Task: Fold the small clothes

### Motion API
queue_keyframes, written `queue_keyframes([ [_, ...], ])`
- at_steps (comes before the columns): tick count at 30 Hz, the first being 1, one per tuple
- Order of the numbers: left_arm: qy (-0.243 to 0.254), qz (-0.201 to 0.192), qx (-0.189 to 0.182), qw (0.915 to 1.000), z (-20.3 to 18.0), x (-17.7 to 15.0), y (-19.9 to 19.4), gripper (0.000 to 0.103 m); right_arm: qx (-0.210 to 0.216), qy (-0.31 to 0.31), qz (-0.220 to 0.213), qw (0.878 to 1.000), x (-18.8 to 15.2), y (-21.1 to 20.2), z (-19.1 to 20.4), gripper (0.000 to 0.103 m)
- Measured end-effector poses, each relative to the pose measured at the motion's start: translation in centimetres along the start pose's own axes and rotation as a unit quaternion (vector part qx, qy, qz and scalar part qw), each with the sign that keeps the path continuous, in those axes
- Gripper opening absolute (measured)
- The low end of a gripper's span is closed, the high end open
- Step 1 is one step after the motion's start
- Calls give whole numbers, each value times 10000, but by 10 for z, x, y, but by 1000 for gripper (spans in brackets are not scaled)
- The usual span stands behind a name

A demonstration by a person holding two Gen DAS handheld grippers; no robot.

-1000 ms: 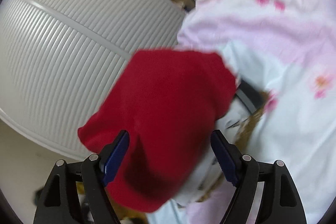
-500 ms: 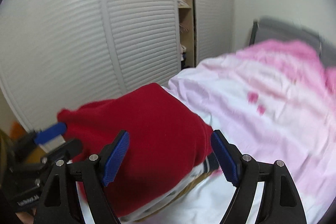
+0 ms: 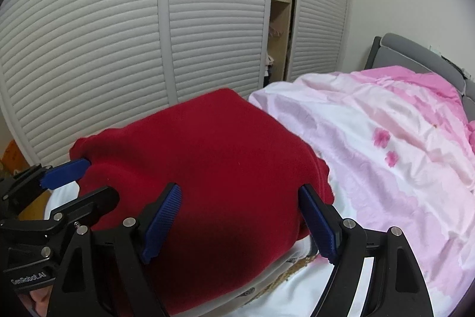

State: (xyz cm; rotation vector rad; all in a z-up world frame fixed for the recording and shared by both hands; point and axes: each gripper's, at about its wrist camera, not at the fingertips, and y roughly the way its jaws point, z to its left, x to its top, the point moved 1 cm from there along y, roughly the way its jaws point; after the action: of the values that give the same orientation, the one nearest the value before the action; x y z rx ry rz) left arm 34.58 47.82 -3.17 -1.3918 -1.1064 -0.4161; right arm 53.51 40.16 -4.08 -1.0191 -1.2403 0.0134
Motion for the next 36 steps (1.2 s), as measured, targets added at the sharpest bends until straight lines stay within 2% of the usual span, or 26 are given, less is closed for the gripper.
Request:
queue_keyframes([
  [2, 9, -15, 4, 10000, -1, -2, -1, 62, 55, 107, -15, 9999, -2, 0, -2, 82],
  [9, 231, -138, 108, 9996, -19, 9, -34, 63, -116, 42, -456, 9989, 6, -48, 5, 82],
  [16, 457, -345, 178, 9982, -45, 16, -89, 72, -212, 163, -843, 9961, 5, -120, 5, 82],
  [21, 589, -539, 148, 9967, -71, 11, -142, 80, -366, 244, -1123, 9927, -13, -190, 5, 82],
  [26, 674, -668, 35, 9955, -108, -12, -200, 84, -566, 458, -1328, 9885, -53, -270, 0, 82],
  [33, 996, -686, -320, 9921, -182, -69, -265, 90, -1056, 653, -1534, 9803, -141, -382, -15, 84],
  [34, 1082, -680, -400, 9910, -197, -81, -275, 92, -1180, 682, -1516, 9790, -157, -399, -17, 84],
  [36, 1152, -690, -508, 9896, -217, -97, -289, 101, -1437, 805, -1483, 9751, -188, -428, -22, 85],
])
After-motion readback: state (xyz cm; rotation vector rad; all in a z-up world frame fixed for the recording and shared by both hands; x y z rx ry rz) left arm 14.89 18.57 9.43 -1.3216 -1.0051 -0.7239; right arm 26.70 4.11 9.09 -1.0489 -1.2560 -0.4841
